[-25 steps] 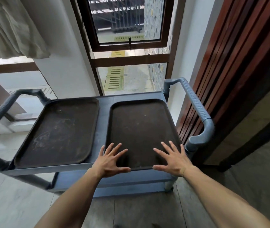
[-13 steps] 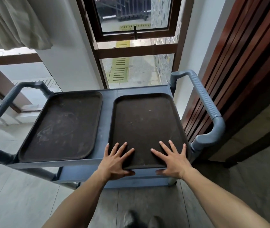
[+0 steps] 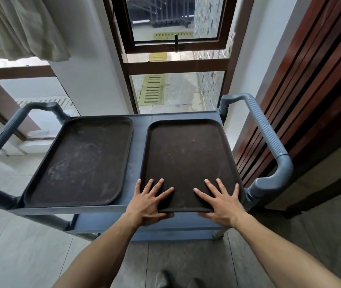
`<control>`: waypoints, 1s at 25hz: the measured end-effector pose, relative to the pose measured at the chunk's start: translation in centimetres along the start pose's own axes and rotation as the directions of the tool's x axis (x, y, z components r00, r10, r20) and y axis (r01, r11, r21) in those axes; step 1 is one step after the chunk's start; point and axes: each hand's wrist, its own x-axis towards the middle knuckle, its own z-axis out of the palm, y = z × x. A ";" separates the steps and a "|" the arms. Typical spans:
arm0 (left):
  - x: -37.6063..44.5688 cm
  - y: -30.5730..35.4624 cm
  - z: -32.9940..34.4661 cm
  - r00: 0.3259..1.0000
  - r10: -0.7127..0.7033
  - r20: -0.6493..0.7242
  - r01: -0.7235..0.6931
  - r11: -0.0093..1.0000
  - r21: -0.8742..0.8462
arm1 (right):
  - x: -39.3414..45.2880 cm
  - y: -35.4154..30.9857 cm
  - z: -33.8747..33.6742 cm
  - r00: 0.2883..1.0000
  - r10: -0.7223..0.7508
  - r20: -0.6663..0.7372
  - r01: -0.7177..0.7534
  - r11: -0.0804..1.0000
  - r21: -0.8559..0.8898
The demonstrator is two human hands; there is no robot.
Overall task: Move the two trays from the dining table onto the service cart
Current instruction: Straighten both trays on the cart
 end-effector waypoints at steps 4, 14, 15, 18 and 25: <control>1.6 -1.2 -0.7 1.000 0.012 0.006 -0.012 1.000 0.005 | 1.6 0.4 -0.9 1.000 0.000 -0.005 0.000 1.000 0.013; 5.3 -2.4 -0.8 0.999 0.006 0.037 -0.006 1.000 0.001 | 4.9 1.4 -1.4 1.000 0.016 0.014 -0.016 1.000 0.018; 5.7 -2.5 -0.8 0.999 0.006 0.042 -0.006 1.000 0.002 | 5.4 1.5 -1.6 1.000 0.017 0.012 -0.017 1.000 0.015; 7.0 -2.8 -1.0 0.998 0.003 0.055 -0.004 1.000 0.005 | 6.7 2.2 -1.9 1.000 0.016 0.020 -0.016 1.000 0.014; 8.0 -2.7 0.2 0.997 0.001 0.082 -0.001 1.000 -0.003 | 7.6 2.5 -0.9 0.999 0.031 0.026 -0.031 0.999 -0.010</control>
